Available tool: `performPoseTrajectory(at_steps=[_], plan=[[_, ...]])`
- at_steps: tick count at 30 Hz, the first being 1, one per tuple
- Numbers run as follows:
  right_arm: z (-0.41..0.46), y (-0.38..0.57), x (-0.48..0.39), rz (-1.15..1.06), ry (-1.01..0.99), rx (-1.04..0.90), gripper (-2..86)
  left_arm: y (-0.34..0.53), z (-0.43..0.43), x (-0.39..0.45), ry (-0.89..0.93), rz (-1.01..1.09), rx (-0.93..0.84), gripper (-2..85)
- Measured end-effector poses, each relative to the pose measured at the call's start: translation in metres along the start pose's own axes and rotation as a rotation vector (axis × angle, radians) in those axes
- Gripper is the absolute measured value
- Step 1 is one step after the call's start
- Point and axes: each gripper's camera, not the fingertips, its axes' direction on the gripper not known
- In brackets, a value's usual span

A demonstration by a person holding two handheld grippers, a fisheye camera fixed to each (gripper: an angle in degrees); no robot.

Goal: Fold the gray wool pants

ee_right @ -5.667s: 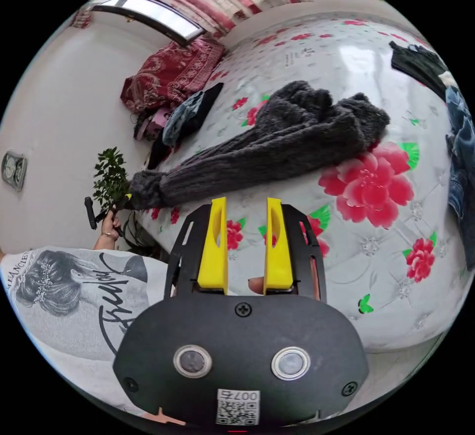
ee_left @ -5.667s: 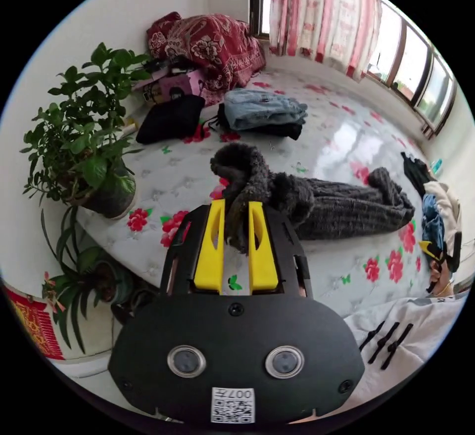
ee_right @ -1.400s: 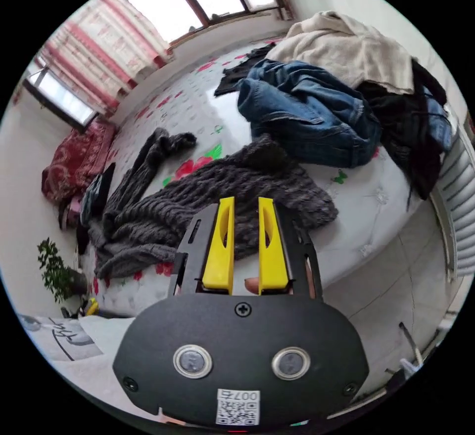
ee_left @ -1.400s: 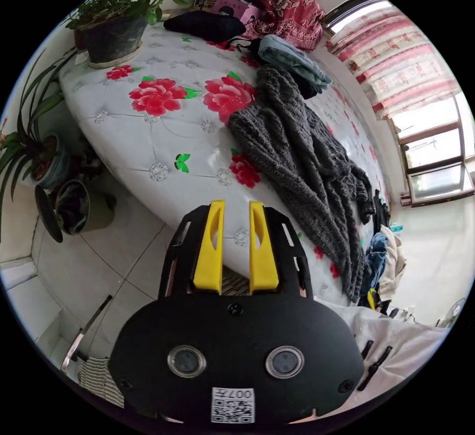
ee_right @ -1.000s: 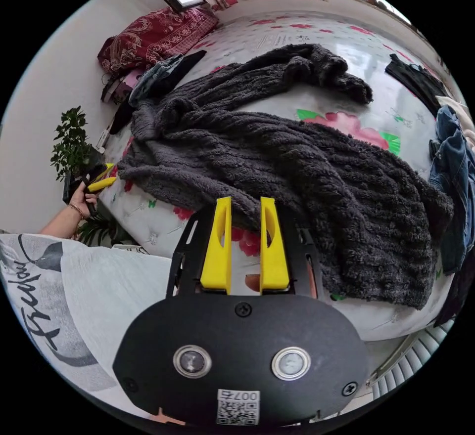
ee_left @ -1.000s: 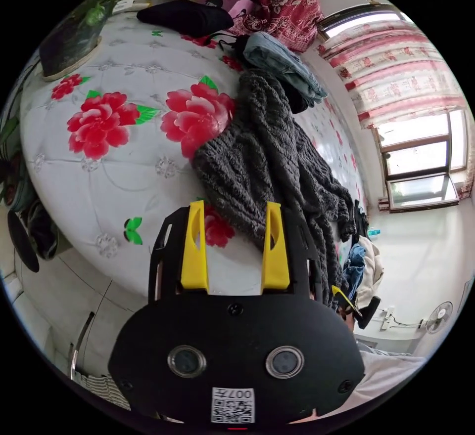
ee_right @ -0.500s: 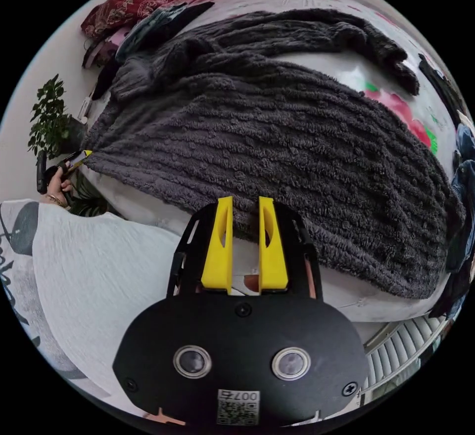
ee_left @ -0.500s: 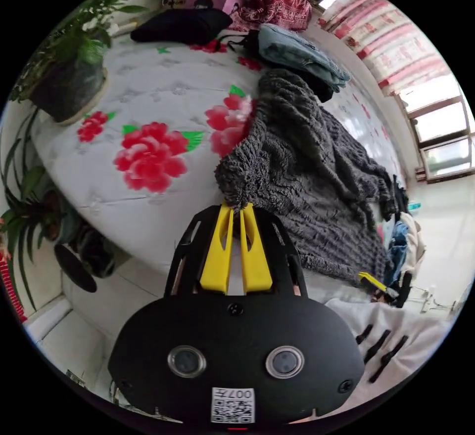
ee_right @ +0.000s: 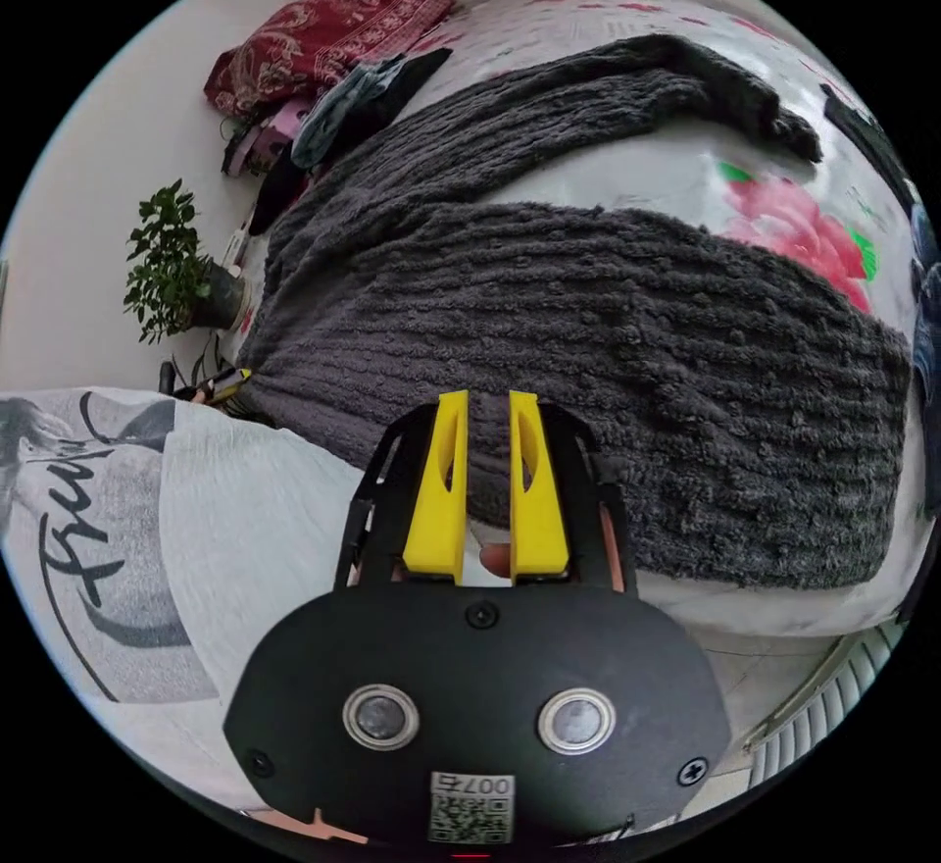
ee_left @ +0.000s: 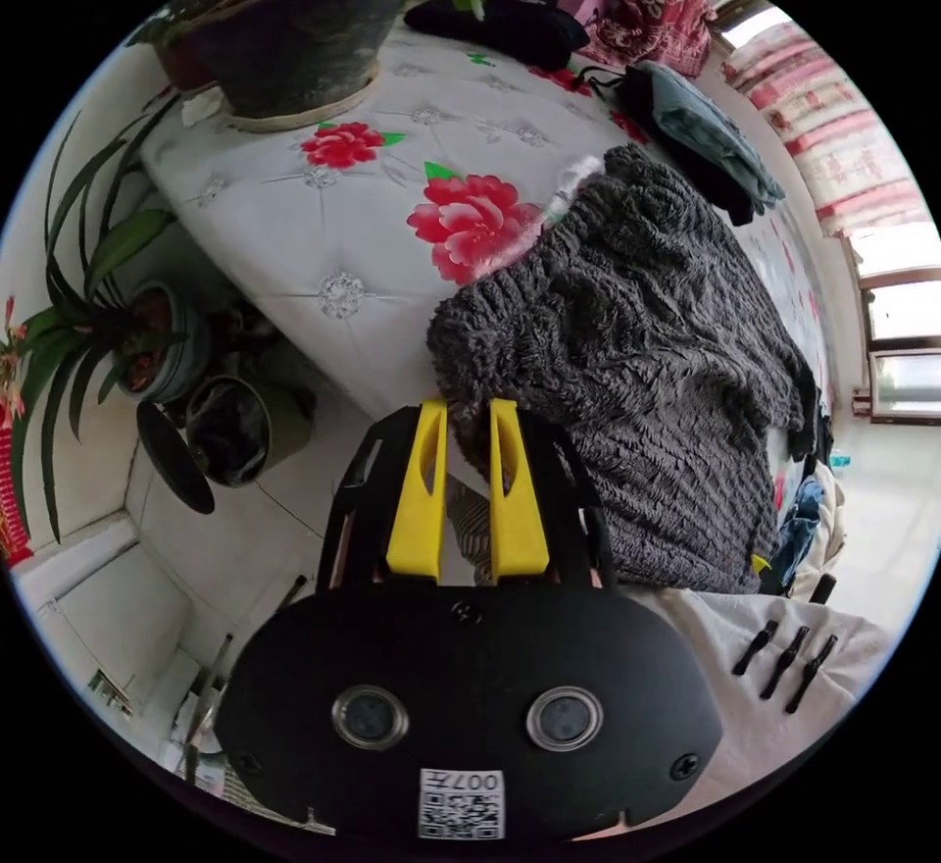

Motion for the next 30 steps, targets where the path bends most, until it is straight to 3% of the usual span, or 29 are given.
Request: performPoseTrajectory(at_steps=[5,8,12,19,24,26,30], plan=[[-0.041,-0.025,0.041,0.073,0.115,0.117,8.2,0.052,-0.044,-0.001,-0.044,-0.081,0.112,8.0],[-0.059,-0.058,0.057,0.108,0.154,0.194,8.7,0.059,-0.076,0.043,-0.137,0.018,0.236,7.4],[-0.079,-0.126,0.068,0.08,0.228,0.263,9.8,0.015,-0.087,0.119,-0.112,0.261,0.33,8.3],[-0.084,-0.251,0.091,0.093,0.358,0.214,11.0,-0.128,-0.003,0.228,-0.009,0.423,0.263,12.2],[-0.053,-0.31,0.095,0.064,0.395,0.107,10.1,-0.201,0.089,0.278,-0.201,0.548,-0.005,13.4],[-0.034,-0.326,0.097,0.058,0.401,0.046,9.0,-0.213,0.117,0.285,-0.282,0.559,-0.101,12.4],[-0.013,-0.35,0.108,0.097,0.455,-0.054,4.4,-0.233,0.111,0.274,-0.172,0.493,-0.11,5.8]])
